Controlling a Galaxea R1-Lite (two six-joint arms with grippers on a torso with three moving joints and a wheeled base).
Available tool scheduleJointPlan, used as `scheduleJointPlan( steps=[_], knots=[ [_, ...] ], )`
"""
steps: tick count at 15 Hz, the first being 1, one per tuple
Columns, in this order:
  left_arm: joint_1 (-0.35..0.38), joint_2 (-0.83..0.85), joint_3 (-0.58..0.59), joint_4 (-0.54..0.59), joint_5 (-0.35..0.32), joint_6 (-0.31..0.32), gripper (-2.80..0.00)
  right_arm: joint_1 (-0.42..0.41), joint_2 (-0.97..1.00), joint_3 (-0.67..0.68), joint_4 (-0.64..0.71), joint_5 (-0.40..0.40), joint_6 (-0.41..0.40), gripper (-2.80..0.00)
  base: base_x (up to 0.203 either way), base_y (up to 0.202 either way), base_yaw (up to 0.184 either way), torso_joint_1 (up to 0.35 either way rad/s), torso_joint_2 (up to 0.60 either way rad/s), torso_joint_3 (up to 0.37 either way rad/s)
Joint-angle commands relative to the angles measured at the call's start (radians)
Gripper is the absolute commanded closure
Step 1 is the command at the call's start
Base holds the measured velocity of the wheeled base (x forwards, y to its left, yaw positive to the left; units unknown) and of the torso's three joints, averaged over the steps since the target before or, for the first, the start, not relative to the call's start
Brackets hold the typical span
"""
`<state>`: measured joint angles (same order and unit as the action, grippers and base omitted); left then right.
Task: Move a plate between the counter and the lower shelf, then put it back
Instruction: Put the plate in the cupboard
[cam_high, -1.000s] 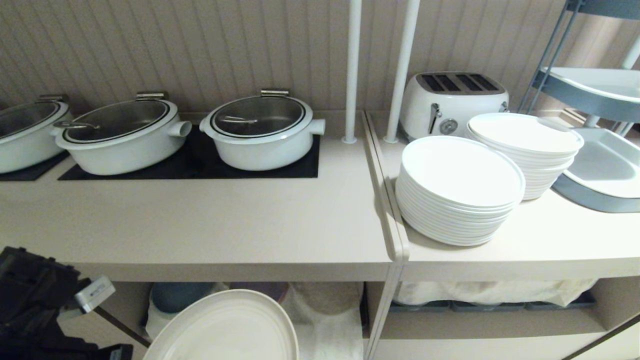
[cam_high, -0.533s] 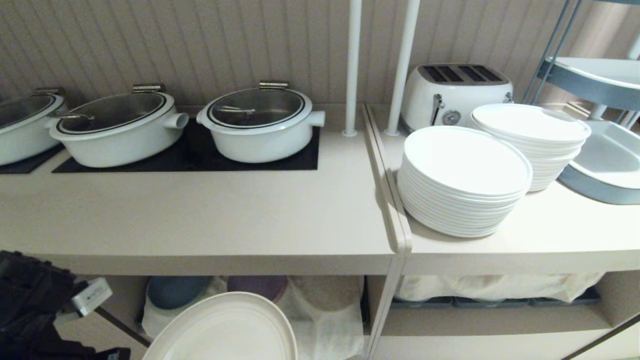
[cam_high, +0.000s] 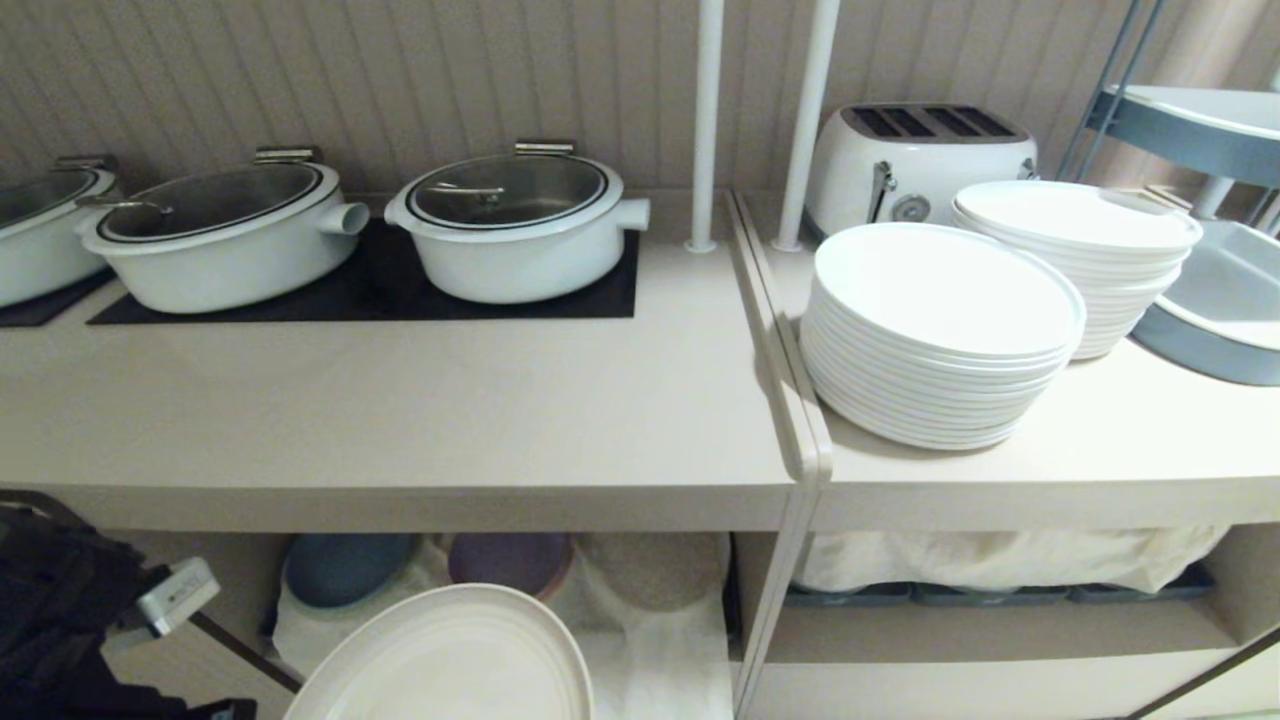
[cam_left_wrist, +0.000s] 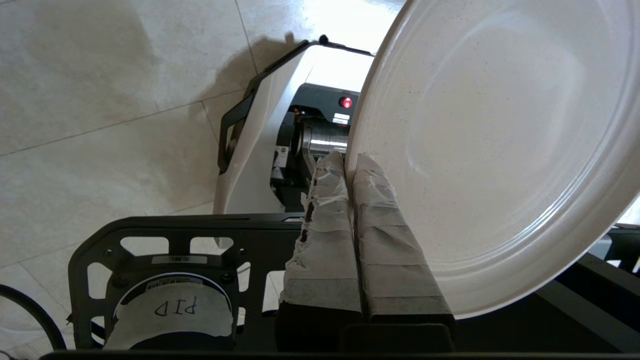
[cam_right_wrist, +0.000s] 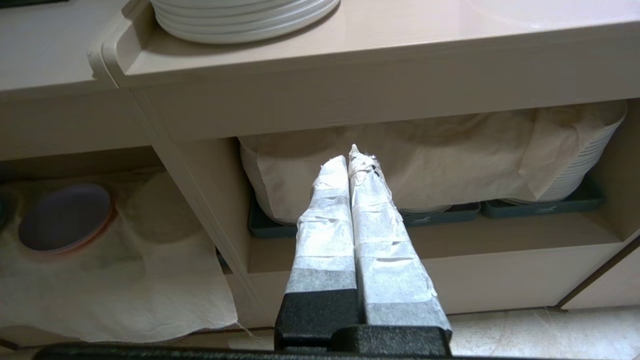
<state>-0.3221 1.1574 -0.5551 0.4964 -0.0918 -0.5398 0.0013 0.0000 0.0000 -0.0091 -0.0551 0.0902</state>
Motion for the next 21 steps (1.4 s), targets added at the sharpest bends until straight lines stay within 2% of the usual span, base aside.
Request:
scheduleJointPlan(
  steps=[1,7,21],
  knots=[
    [0.000,0.001,0.000,0.002,0.000,-0.003,0.00,0.000,0.000,0.000,-0.002,0.000,0.000,0.00,0.000,0.000,0.000,-0.163,0.34,0.187],
    [0.000,-0.005,0.013,0.002,0.000,-0.002,0.00,0.000,0.000,0.000,-0.002,0.000,0.000,0.00,0.000,0.000,0.000,-0.177,0.38,0.208],
    [0.000,-0.004,0.020,-0.001,-0.005,-0.002,0.00,0.000,0.000,0.000,-0.002,0.000,0.000,0.00,0.000,0.000,0.000,-0.235,0.53,0.288]
  ],
)
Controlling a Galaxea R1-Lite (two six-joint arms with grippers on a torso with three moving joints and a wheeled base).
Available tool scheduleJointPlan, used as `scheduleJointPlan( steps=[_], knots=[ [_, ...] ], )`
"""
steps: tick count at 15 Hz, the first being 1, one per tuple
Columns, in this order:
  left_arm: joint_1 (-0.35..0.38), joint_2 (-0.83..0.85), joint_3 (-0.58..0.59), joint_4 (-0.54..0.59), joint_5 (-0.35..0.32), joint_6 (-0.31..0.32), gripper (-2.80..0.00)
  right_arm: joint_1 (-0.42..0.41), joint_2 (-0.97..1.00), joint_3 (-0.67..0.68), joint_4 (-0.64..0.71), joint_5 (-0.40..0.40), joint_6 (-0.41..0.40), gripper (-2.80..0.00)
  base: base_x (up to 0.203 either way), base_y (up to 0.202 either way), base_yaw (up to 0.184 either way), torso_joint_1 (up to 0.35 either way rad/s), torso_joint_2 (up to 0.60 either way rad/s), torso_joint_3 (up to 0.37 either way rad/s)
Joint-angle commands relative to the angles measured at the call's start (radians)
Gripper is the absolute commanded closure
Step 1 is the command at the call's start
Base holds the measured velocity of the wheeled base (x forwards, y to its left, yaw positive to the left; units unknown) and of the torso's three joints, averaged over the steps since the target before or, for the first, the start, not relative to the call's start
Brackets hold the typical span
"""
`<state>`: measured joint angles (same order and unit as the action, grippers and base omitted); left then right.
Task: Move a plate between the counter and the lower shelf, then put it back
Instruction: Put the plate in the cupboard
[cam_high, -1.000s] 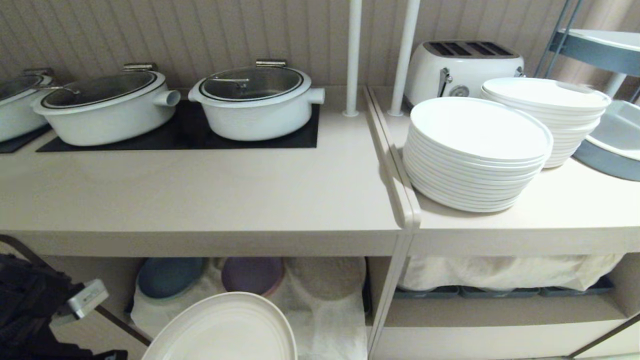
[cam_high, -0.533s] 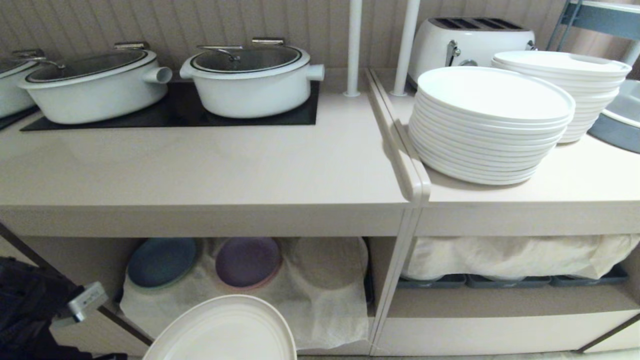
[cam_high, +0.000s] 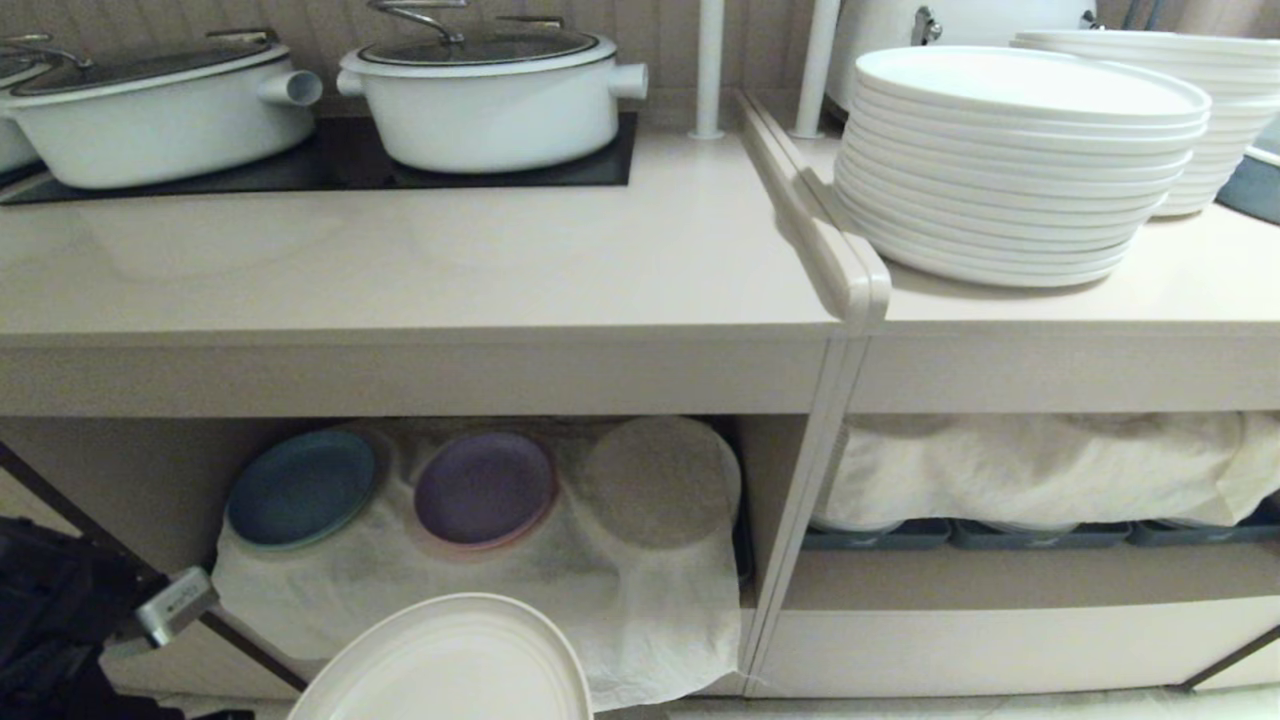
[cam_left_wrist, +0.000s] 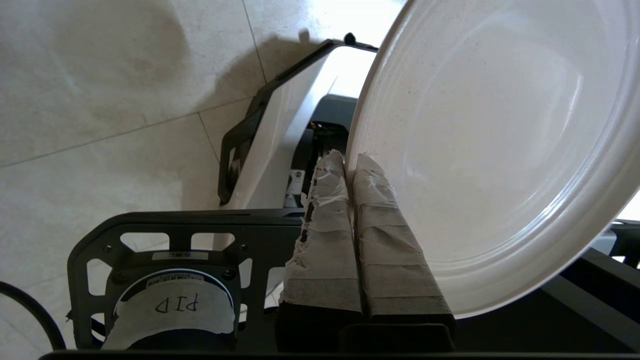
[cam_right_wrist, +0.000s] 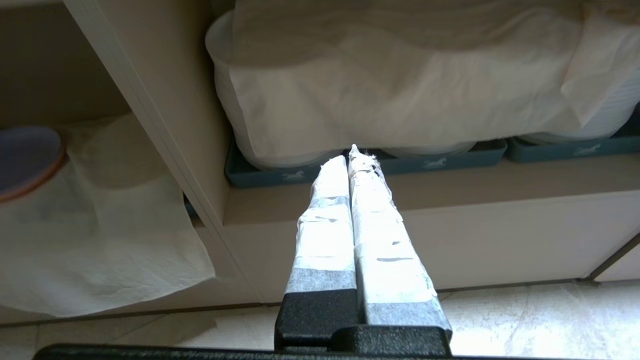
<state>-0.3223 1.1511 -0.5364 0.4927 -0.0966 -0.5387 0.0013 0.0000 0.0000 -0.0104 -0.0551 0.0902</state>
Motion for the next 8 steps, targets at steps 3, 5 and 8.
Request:
scheduleJointPlan(
  steps=[3,5,8],
  knots=[
    [0.000,0.002,0.003,0.003,0.000,-0.003,0.00,0.000,0.000,0.000,0.000,0.000,0.000,0.00,0.000,0.000,0.000,-0.205,0.50,0.290],
    [0.000,0.002,0.003,0.003,0.000,-0.004,0.00,0.000,0.000,0.000,0.000,0.000,0.000,0.00,0.000,0.000,0.000,-0.184,0.48,0.283],
    [0.000,0.001,0.003,0.003,0.000,-0.004,0.00,0.000,0.000,0.000,0.000,0.000,0.000,0.00,0.000,0.000,0.000,-0.180,0.46,0.291]
  ],
)
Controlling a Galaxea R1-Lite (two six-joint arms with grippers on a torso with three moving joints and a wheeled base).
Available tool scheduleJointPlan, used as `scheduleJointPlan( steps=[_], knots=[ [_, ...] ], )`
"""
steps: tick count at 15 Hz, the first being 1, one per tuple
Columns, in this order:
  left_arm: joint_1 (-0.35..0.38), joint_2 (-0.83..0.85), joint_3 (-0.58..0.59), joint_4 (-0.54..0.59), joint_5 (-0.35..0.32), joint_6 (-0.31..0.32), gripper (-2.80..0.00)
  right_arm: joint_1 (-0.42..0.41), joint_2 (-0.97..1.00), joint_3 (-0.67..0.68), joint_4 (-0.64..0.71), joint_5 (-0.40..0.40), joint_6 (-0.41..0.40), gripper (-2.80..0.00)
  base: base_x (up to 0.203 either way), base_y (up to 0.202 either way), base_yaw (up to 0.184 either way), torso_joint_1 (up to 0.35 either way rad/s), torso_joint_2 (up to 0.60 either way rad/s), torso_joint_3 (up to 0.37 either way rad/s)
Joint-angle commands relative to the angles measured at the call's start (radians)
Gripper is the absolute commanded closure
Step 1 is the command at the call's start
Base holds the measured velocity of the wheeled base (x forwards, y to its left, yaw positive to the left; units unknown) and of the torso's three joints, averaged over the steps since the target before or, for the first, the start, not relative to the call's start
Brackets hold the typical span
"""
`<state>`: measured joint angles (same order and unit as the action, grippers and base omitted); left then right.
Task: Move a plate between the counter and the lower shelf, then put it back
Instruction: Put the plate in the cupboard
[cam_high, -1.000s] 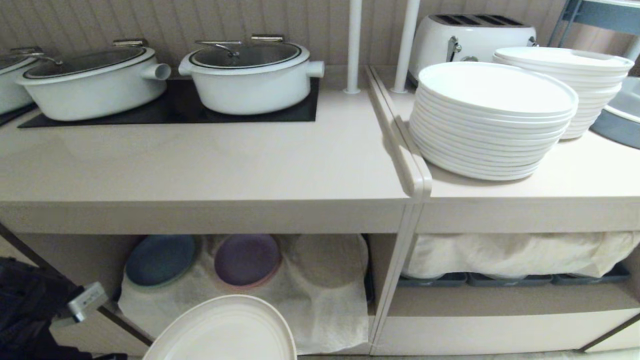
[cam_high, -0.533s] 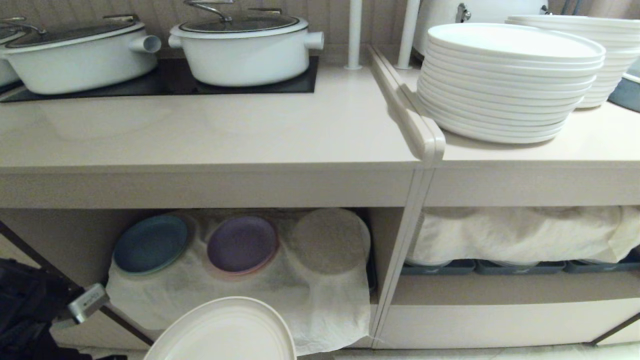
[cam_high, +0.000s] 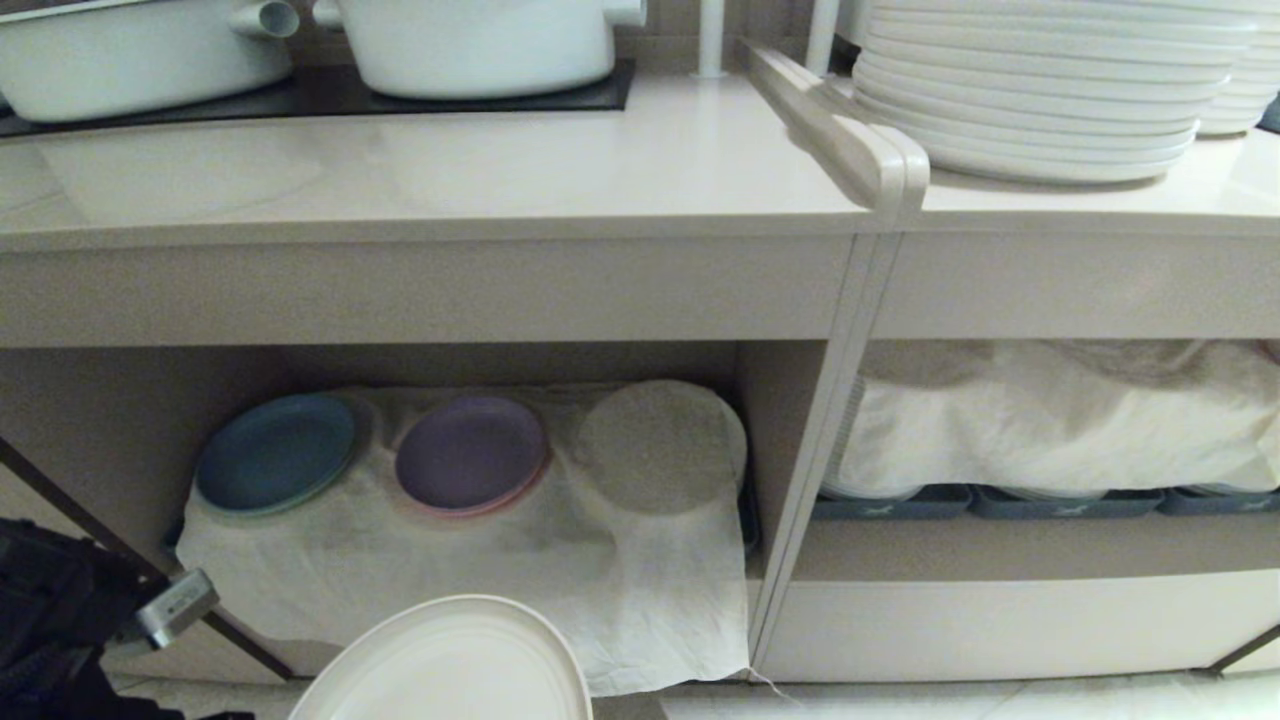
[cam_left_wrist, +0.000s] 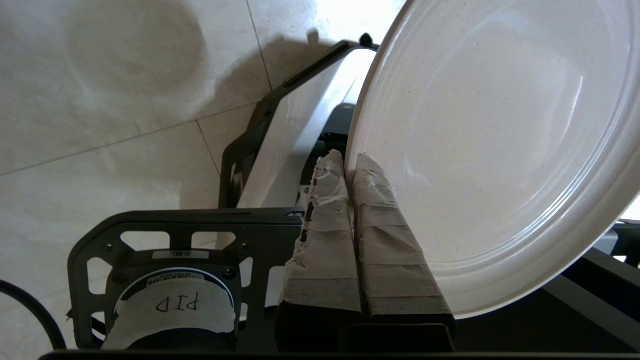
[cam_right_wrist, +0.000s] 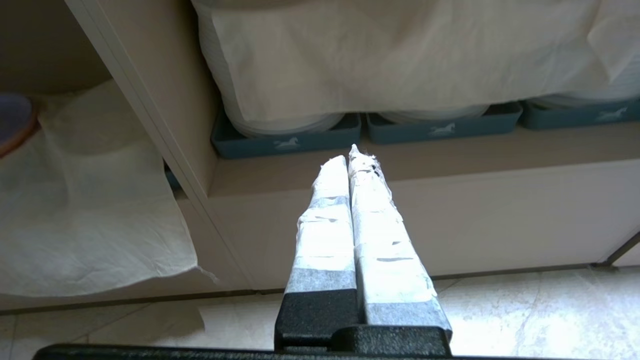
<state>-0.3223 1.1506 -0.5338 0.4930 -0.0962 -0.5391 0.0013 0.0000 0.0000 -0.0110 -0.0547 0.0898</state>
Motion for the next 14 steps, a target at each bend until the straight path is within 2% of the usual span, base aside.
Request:
scheduleJointPlan(
  steps=[1,7,14],
  knots=[
    [0.000,0.001,0.000,0.002,0.000,-0.004,0.00,0.000,0.000,0.000,0.000,-0.001,0.001,0.00,0.000,0.000,0.000,-0.171,0.46,0.294],
    [0.000,0.001,0.000,0.002,0.000,-0.004,0.00,0.000,0.000,0.000,0.000,-0.001,0.001,0.00,0.000,0.000,0.000,-0.132,0.45,0.301],
    [0.000,-0.004,0.000,0.002,0.000,-0.005,0.00,0.000,0.000,0.000,0.000,-0.001,0.001,0.00,0.000,0.000,0.000,-0.017,0.07,0.049]
  ],
)
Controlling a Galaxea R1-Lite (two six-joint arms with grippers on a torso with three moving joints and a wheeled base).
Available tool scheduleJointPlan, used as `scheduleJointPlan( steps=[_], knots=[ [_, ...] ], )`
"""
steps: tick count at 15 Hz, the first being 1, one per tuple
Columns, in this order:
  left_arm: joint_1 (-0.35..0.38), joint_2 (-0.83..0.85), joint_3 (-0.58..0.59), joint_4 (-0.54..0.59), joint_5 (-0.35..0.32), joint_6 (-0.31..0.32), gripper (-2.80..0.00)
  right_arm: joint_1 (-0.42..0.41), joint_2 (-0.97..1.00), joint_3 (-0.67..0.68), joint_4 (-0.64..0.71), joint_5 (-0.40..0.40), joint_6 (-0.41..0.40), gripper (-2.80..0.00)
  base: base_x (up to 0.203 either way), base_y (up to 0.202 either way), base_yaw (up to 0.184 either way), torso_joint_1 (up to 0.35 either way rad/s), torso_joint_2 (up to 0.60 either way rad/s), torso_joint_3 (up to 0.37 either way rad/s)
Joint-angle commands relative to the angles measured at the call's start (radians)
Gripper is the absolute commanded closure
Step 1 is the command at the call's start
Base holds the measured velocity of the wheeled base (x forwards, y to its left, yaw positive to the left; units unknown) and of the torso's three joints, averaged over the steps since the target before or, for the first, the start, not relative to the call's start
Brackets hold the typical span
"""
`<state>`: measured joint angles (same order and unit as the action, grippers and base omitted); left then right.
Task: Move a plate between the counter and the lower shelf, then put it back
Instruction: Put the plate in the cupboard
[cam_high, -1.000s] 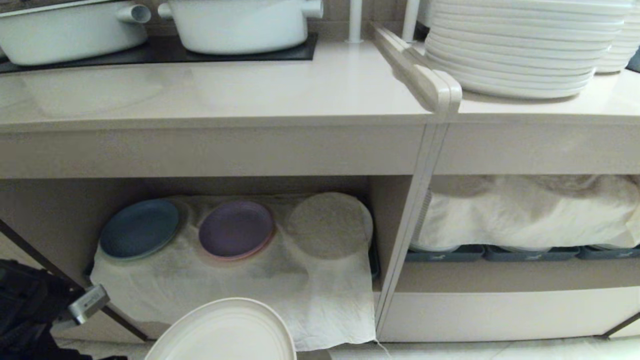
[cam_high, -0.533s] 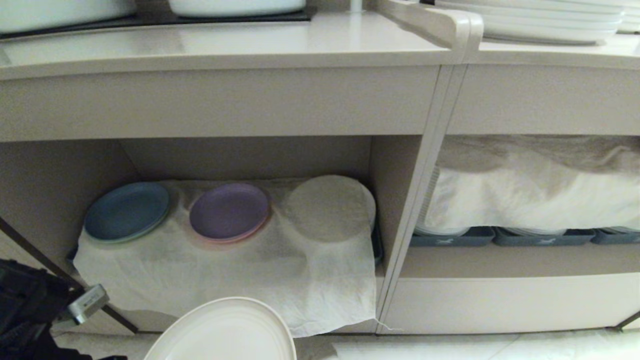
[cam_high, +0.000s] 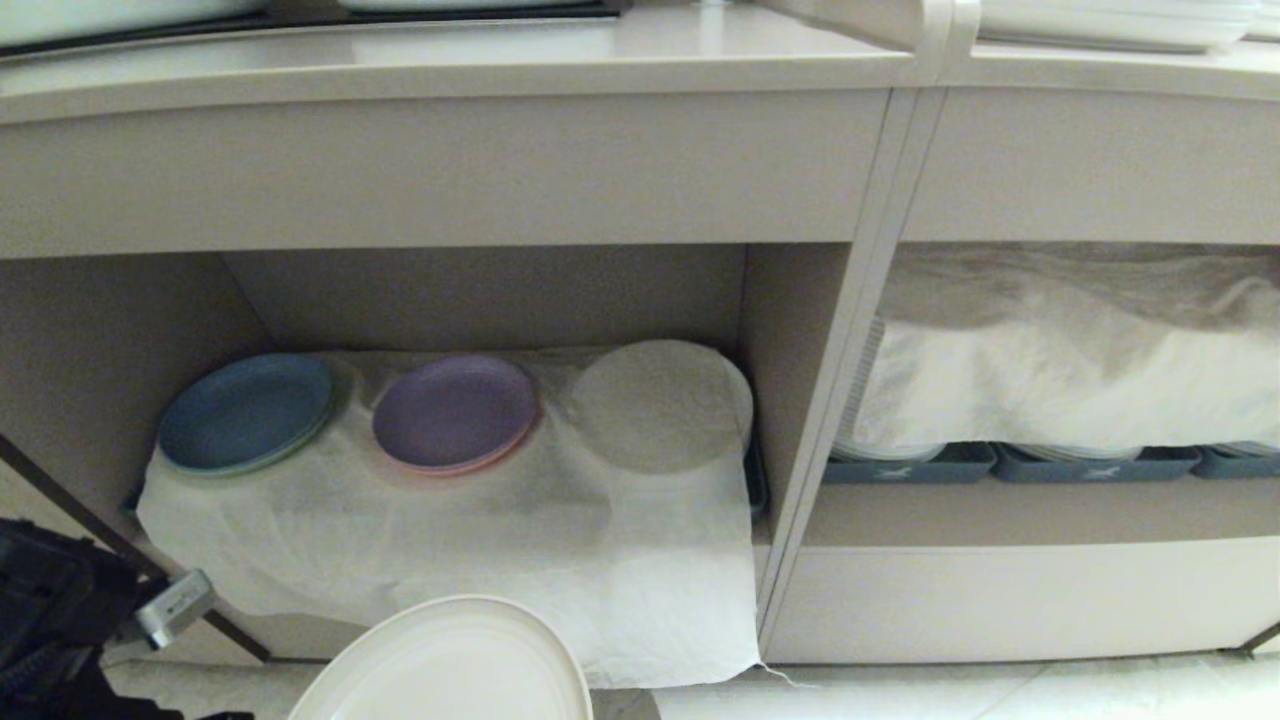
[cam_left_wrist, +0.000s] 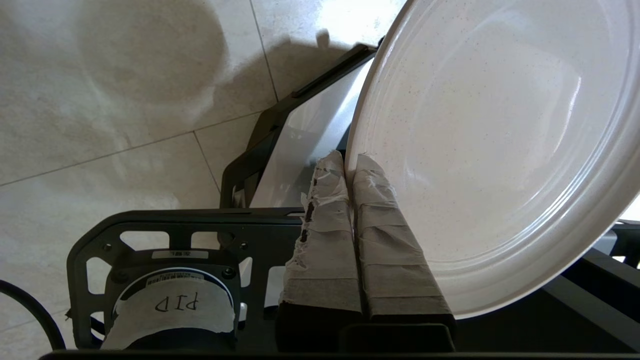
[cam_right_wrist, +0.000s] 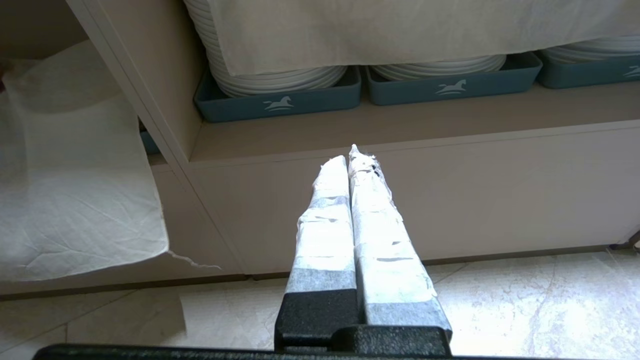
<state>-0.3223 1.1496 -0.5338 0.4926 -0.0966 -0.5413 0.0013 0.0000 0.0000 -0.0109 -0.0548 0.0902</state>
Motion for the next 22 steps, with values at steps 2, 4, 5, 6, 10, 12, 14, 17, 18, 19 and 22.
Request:
scheduleJointPlan(
  steps=[2,4,5,6,10,12,14,17,18,19,22],
  knots=[
    [0.000,-0.007,0.004,0.003,0.000,-0.003,0.00,0.000,0.000,0.000,0.000,0.000,0.000,0.00,0.000,0.000,0.000,0.000,0.00,0.000],
    [0.000,-0.007,0.009,0.003,-0.001,-0.003,0.00,0.000,0.000,0.000,0.000,0.000,0.000,0.00,0.000,0.000,0.000,0.000,0.00,0.000],
    [0.000,-0.007,0.009,0.001,-0.002,-0.003,0.00,0.000,0.000,0.000,0.000,0.000,0.000,0.00,0.000,0.000,0.000,0.000,0.00,0.000],
    [0.000,-0.007,0.011,-0.011,-0.011,-0.004,0.00,0.000,0.000,0.000,0.000,0.000,0.000,0.00,0.000,0.000,0.000,0.000,0.00,0.000],
    [0.000,0.002,0.020,-0.060,-0.024,-0.005,0.00,0.000,0.000,0.000,0.000,0.000,0.000,0.00,0.000,0.000,0.000,0.000,0.00,0.000],
    [0.000,0.023,0.020,-0.071,-0.032,-0.006,0.00,0.000,0.000,0.000,0.000,0.000,0.000,0.00,0.000,0.000,0.000,0.000,0.00,0.000],
    [0.000,0.051,0.021,-0.109,-0.043,-0.013,0.00,0.000,0.000,0.000,0.000,0.000,0.000,0.00,0.000,0.000,0.000,0.000,0.00,0.000],
    [0.000,0.107,0.020,-0.168,-0.042,-0.014,0.00,0.000,0.000,0.000,0.000,0.000,0.000,0.00,0.000,0.000,0.000,0.000,0.00,0.000],
    [0.000,0.130,0.020,-0.201,-0.042,-0.014,0.00,0.000,0.000,0.000,0.000,0.000,0.000,0.00,0.000,0.000,0.000,0.000,0.00,0.000],
    [0.000,0.154,0.020,-0.222,-0.042,-0.015,0.00,0.000,0.000,0.000,0.000,0.000,0.000,0.00,0.000,0.000,0.000,0.000,0.00,0.000],
    [0.000,0.229,0.010,-0.307,-0.041,-0.025,0.00,0.000,0.000,0.000,0.000,0.000,0.000,0.00,0.000,0.000,0.000,0.000,0.00,0.000]
  ],
)
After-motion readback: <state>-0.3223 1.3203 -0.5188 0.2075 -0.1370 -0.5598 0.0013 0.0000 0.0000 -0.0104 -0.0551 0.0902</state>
